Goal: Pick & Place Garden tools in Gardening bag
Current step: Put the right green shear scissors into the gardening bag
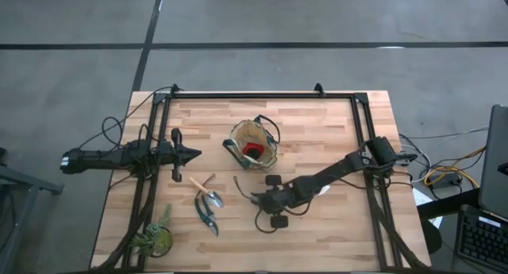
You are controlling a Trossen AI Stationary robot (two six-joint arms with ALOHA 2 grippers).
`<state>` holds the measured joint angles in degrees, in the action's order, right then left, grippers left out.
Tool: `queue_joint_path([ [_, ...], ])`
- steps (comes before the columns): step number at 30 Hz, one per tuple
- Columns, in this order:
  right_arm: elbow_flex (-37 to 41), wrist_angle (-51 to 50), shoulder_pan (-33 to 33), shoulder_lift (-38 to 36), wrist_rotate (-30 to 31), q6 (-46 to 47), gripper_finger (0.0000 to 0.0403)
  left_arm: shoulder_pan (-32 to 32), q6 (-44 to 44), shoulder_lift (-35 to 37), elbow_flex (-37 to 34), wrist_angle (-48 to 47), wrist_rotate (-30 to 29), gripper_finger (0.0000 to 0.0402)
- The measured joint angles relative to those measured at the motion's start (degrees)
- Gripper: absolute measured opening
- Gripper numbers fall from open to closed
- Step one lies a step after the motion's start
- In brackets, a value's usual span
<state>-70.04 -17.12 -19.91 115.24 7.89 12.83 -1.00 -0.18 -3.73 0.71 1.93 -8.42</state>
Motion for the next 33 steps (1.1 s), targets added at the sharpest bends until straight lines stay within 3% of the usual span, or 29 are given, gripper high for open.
queue_joint_path([
  [8,0.22,-0.43,-0.40,-1.99,-1.33,-2.21,0.0044,0.00,0.01,-0.01,0.00,0.00,0.00,0.0014],
  [16,1.62,1.77,-1.82,-9.82,-0.18,-4.49,0.0043,0.00,0.00,-0.02,0.00,0.00,0.00,0.0014],
  [21,6.70,7.42,-2.37,-17.20,7.25,-5.90,0.0043,0.00,0.00,-0.02,0.00,0.04,0.00,0.0014],
  [28,22.17,34.05,-2.37,-29.46,11.67,-7.87,0.0042,0.00,0.00,-0.11,0.00,0.06,0.00,0.0014],
  [33,31.90,52.94,-1.68,-32.79,18.89,-11.17,0.0042,0.00,0.01,-0.13,0.00,0.07,0.00,0.0014],
])
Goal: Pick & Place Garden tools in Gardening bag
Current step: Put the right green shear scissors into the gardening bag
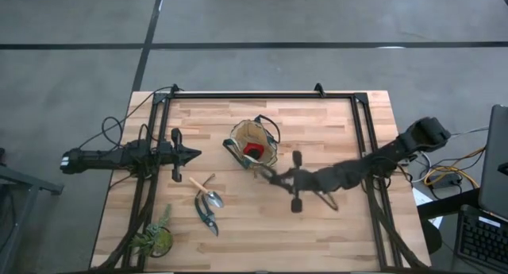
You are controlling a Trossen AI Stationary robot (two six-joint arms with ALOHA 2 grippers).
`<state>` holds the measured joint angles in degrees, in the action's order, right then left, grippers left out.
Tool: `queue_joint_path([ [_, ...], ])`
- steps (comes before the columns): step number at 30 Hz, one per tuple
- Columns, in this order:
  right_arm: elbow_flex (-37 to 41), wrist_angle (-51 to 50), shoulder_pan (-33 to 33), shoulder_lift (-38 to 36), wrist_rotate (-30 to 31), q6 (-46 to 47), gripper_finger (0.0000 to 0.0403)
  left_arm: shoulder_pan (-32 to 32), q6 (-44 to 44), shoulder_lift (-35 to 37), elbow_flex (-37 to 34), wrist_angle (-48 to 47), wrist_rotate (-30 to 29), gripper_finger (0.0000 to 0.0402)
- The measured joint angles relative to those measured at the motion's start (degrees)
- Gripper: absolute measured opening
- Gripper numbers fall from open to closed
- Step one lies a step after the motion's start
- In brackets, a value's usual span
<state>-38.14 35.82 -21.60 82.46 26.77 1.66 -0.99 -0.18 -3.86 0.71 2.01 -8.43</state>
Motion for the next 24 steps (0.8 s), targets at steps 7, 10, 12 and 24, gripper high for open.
queue_joint_path([
  [7,6.54,20.31,3.96,3.48,0.43,-0.58,0.0042,0.00,0.00,-0.17,0.00,-0.03,0.01,0.0014],
  [10,6.76,25.42,5.52,5.44,0.52,-0.81,0.0045,0.00,0.01,-0.28,0.00,-0.03,0.01,0.0014],
  [12,6.33,26.75,6.55,7.39,0.27,-1.80,0.0049,-0.02,-0.01,-0.35,0.00,-0.01,0.00,0.0014],
  [24,3.90,32.70,10.94,14.72,0.38,-6.07,0.0046,0.00,0.00,-0.39,-0.02,0.01,0.00,0.0014],
])
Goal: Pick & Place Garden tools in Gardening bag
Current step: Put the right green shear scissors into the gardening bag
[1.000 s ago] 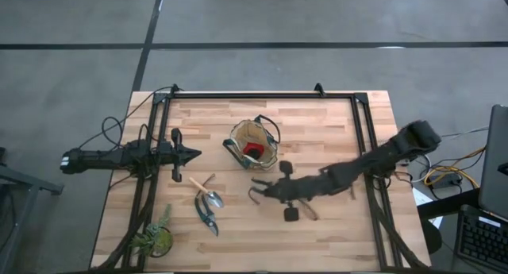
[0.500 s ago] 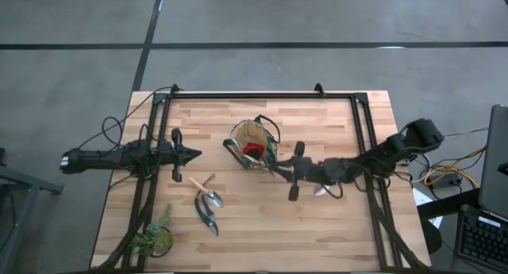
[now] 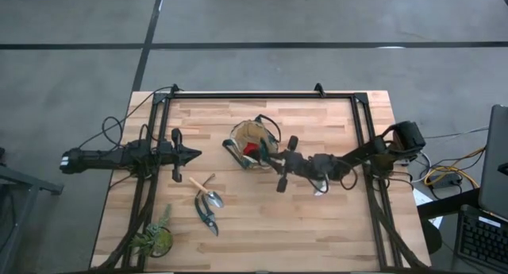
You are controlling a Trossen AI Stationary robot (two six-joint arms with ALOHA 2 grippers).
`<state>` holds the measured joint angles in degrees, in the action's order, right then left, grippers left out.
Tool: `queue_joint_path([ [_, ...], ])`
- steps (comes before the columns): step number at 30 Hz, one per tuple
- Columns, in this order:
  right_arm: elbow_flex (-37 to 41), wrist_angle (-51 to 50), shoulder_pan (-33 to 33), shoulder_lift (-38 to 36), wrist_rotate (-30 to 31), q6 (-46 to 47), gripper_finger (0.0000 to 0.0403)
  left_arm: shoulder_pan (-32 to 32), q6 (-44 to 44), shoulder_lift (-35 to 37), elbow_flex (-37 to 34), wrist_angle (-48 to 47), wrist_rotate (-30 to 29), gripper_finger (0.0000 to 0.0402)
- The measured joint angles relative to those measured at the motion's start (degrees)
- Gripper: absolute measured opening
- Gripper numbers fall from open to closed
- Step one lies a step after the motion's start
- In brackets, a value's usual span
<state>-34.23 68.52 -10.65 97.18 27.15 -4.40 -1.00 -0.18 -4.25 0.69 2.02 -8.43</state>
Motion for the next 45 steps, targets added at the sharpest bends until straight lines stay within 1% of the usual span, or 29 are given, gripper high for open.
queue_joint_path([
  [4,0.06,-0.60,0.05,-0.69,0.01,-0.76,0.0044,-0.01,0.00,0.00,0.00,0.02,0.00,0.0014],
  [7,0.00,0.31,0.05,-1.76,-0.11,-3.29,0.0046,0.00,-0.01,0.00,0.00,0.02,0.00,0.0014],
  [14,0.14,-0.20,0.70,-1.86,1.35,-5.48,0.0045,-0.02,-0.01,0.00,0.00,0.04,0.00,0.0014],
  [20,0.19,-0.40,0.81,0.43,1.40,-9.11,0.0047,0.00,-0.01,0.00,0.00,0.04,0.00,0.0014],
  [25,0.19,0.22,1.00,2.29,1.46,-9.29,0.0049,-0.02,-0.01,0.00,0.00,0.05,0.00,0.0014],
  [32,0.50,1.54,1.01,1.25,1.63,-12.74,0.0051,-0.01,0.01,0.00,0.00,0.04,0.00,0.0014],
  [34,0.48,1.56,1.05,0.84,2.58,-14.04,0.0051,-0.01,0.00,0.00,0.00,0.04,0.00,0.0014],
  [38,0.50,1.50,1.85,0.82,3.04,-14.34,0.0051,0.00,0.01,0.00,0.00,0.04,0.00,0.0014],
  [45,1.16,1.08,3.10,1.17,3.02,-12.26,0.0052,0.00,-0.01,0.00,0.00,0.04,0.00,0.0014],
])
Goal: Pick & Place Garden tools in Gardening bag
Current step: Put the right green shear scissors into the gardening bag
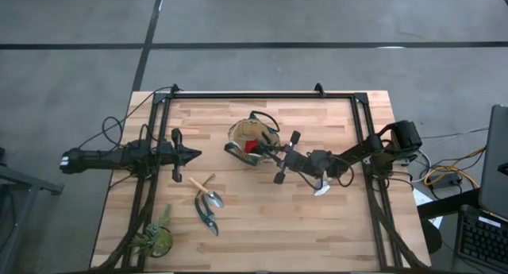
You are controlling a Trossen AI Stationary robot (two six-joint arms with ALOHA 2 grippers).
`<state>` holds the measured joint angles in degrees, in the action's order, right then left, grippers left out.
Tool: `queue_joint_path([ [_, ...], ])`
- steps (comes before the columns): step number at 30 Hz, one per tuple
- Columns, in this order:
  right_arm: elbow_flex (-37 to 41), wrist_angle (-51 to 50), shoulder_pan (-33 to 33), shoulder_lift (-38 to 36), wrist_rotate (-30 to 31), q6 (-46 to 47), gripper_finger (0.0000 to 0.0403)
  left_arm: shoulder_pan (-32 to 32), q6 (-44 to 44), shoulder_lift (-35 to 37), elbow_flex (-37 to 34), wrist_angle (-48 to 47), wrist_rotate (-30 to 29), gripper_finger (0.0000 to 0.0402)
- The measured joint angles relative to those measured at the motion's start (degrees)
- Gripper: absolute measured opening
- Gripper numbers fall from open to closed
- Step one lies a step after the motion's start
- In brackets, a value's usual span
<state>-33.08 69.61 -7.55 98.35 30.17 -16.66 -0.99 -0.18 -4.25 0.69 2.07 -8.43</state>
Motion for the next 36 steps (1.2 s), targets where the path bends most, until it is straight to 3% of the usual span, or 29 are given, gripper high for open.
queue_joint_path([
  [9,1.44,-0.89,0.35,0.00,0.04,0.05,0.0060,0.00,0.00,0.00,0.00,0.00,0.00,0.0014],
  [26,1.53,-3.27,0.44,-0.59,4.07,1.17,0.0143,-0.02,0.02,0.00,-0.01,0.00,0.02,0.0014],
  [31,1.53,-6.61,0.44,-1.49,4.77,4.59,0.0148,0.00,0.00,0.00,0.00,0.02,0.00,0.0014],
  [36,1.57,-12.03,0.33,-4.57,10.09,8.51,0.0134,-0.02,0.01,0.00,-0.01,0.02,0.02,0.0014],
])
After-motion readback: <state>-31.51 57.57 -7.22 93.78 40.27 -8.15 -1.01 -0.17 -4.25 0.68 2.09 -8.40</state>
